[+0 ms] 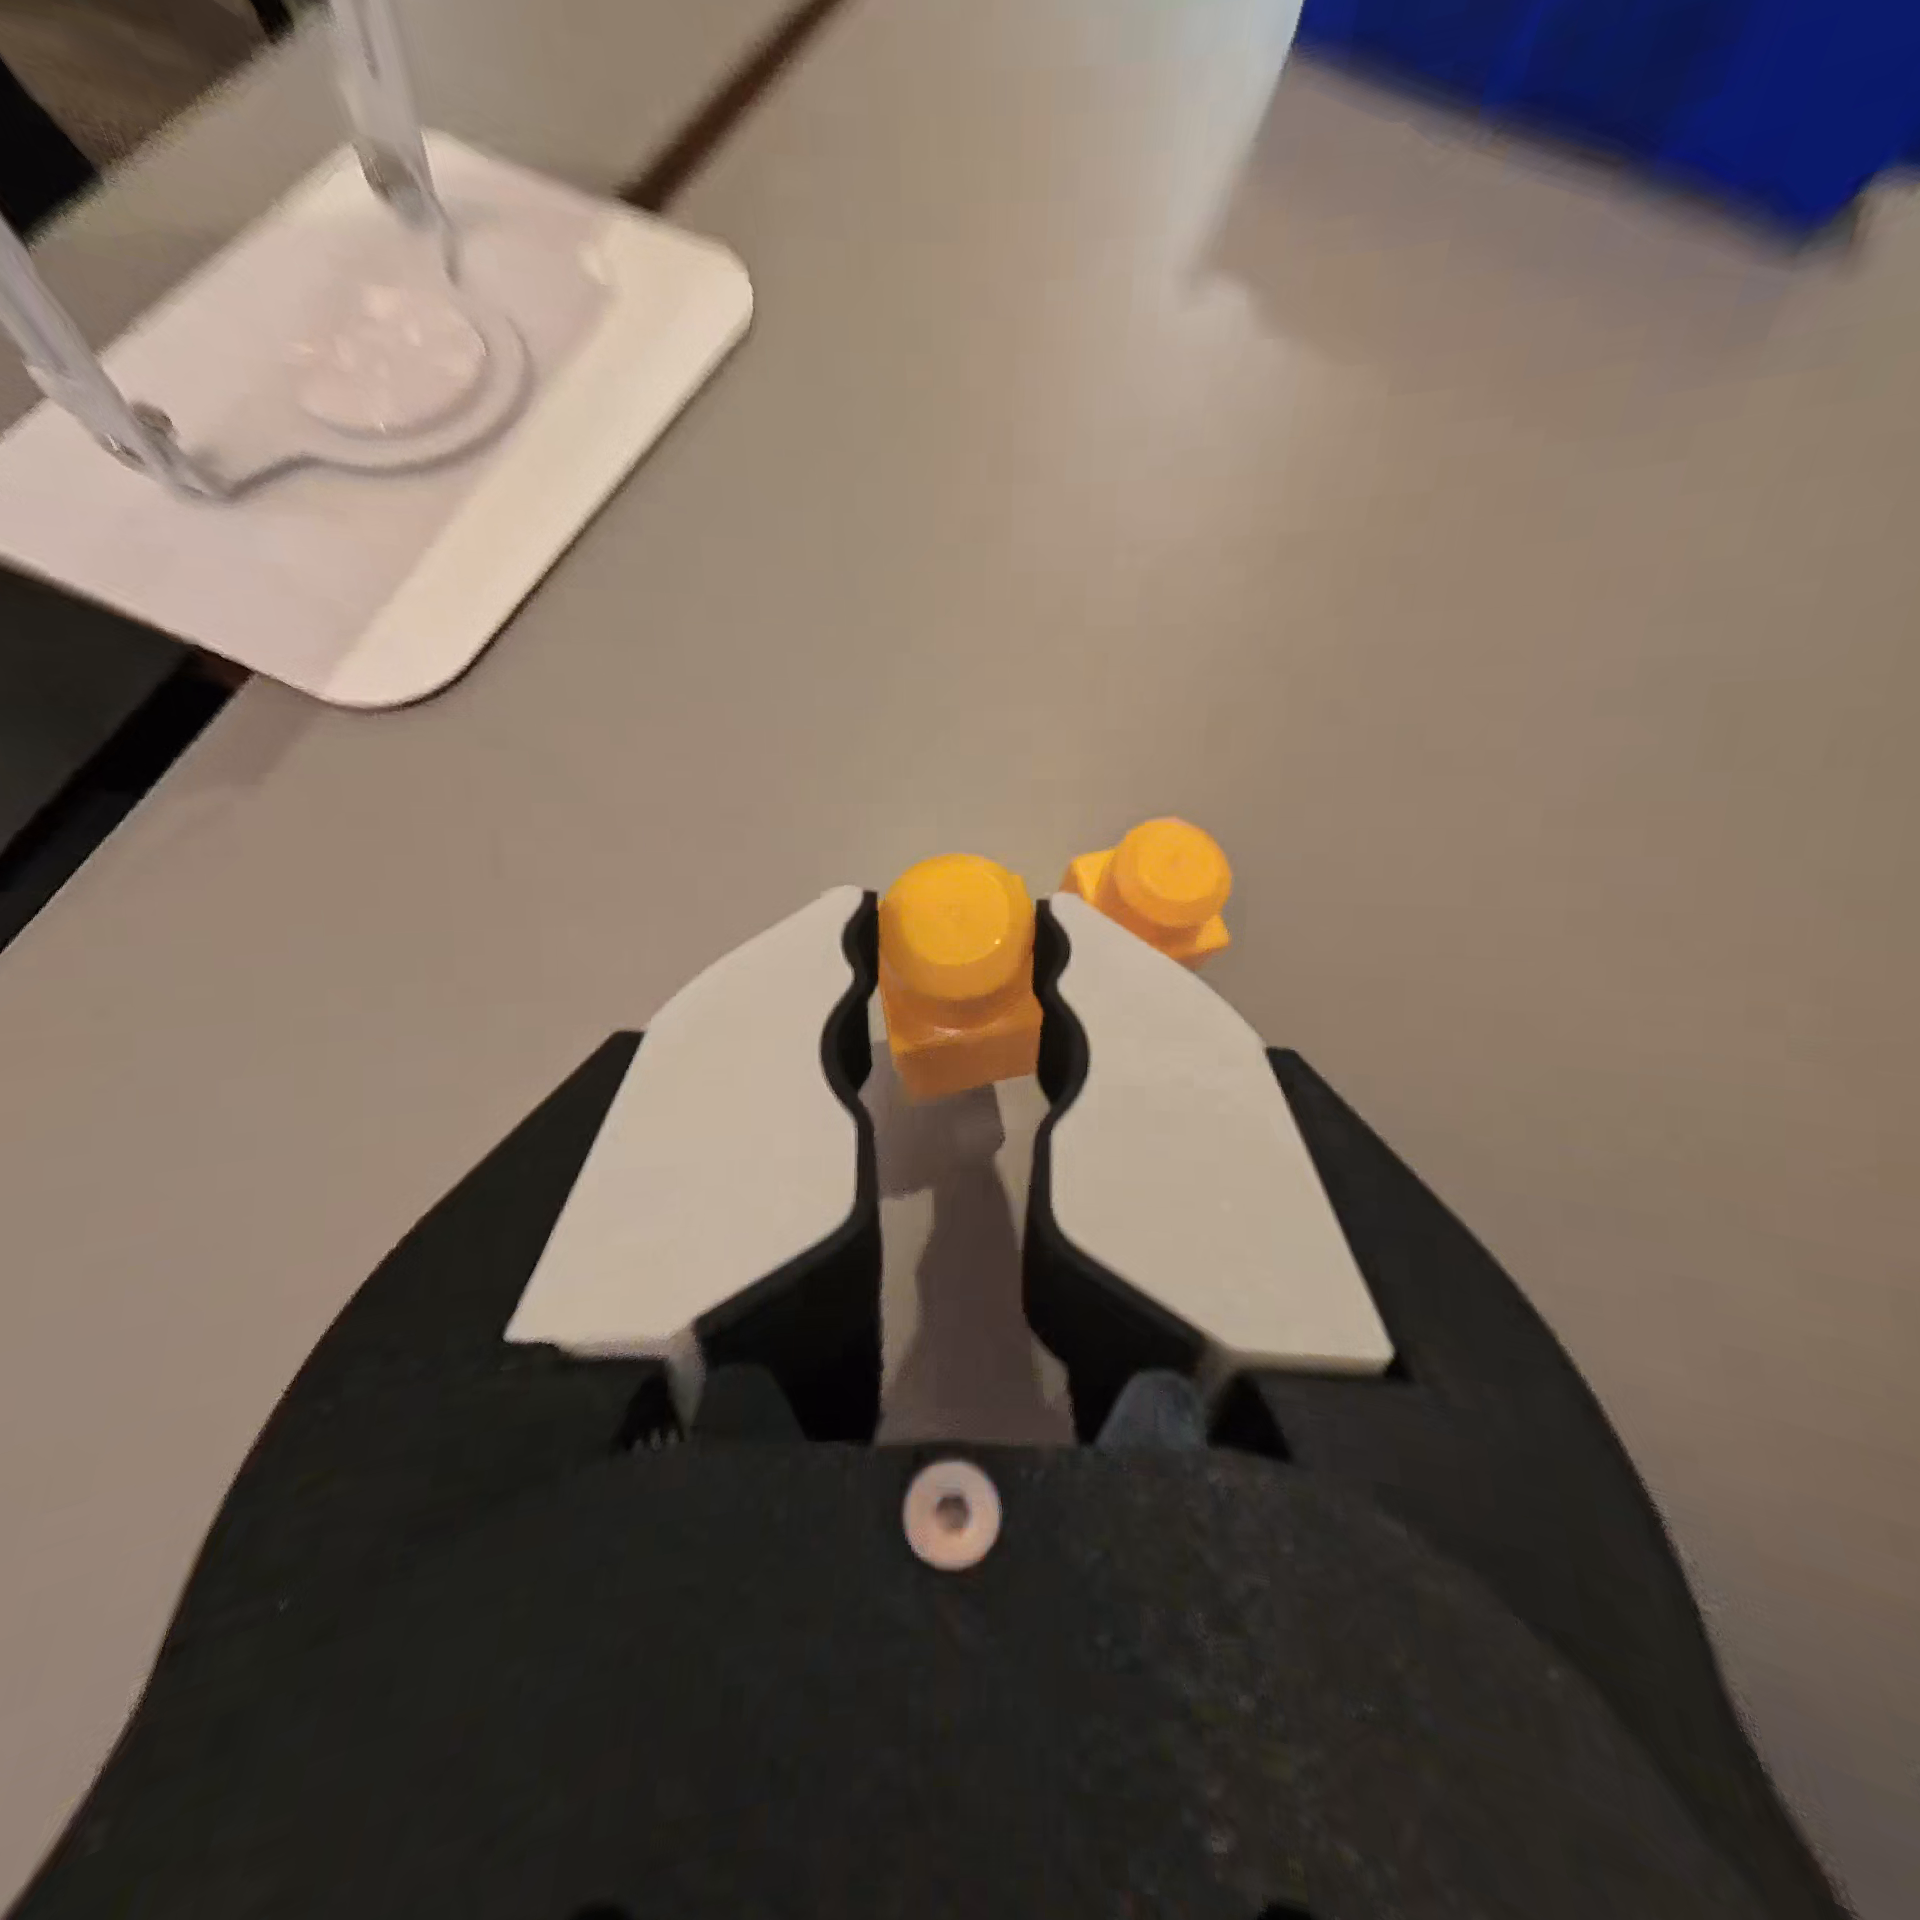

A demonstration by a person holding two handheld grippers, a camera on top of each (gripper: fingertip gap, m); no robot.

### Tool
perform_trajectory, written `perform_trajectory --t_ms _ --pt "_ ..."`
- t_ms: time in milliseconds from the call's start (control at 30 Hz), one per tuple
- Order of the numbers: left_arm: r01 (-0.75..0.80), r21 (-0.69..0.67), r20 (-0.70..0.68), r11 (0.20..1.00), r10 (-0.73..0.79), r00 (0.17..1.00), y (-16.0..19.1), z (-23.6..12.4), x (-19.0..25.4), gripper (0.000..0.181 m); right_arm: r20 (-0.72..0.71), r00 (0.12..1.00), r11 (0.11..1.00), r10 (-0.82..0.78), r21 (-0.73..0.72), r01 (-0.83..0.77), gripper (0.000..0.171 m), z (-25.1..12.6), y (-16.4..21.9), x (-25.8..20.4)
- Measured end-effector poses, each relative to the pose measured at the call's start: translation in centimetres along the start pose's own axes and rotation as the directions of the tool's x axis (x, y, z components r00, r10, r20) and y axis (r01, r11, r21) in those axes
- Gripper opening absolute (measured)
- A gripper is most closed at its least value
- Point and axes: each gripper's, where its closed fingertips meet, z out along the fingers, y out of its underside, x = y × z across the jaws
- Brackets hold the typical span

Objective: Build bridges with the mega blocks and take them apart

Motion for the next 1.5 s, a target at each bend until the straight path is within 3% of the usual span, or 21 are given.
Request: perform_trajectory --t_ms 67,167,333,500,900,1500 --pt "0.043 0.131 -0.038 0.99 -0.038 0.999 -0.4 -0.7 0.5 0.028 -0.003 1.0 1.0 0.001 0.001 -0.001 0.117 -0.1 0.0 0.0" --pt "0.03 0.197 -0.056 0.98 -0.02 0.998 0.6 -1.2 1.1 0.028 -0.003 1.0 1.0 0.0 0.0 0.0 0.117 -0.1 0.0 0.0" --pt "-0.031 0.192 -0.015 0.981 0.035 0.999 1.6 -1.6 2.5 0.028 -0.005 1.0 1.0 -0.005 0.003 0.005 0.117 -0.1 -0.2 0.0" --pt "-0.08 0.098 0.079 0.992 0.073 0.994 2.2 -1.5 3.9 0.028 -0.004 1.0 1.0 -0.003 0.003 0.003 0.117 0.0 -0.2 0.0" --pt "-0.143 -0.001 0.144 0.99 0.142 0.979 2.7 1.7 5.5 0.028 -0.009 1.0 1.0 -0.001 0.008 0.001 0.117 -0.3 -0.1 0.0" --pt "-0.161 0.027 0.093 0.987 0.158 0.983 2.5 2.8 5.3 0.028 -0.007 1.0 1.0 -0.001 0.0 0.001 0.117 -0.1 -0.2 -0.2"
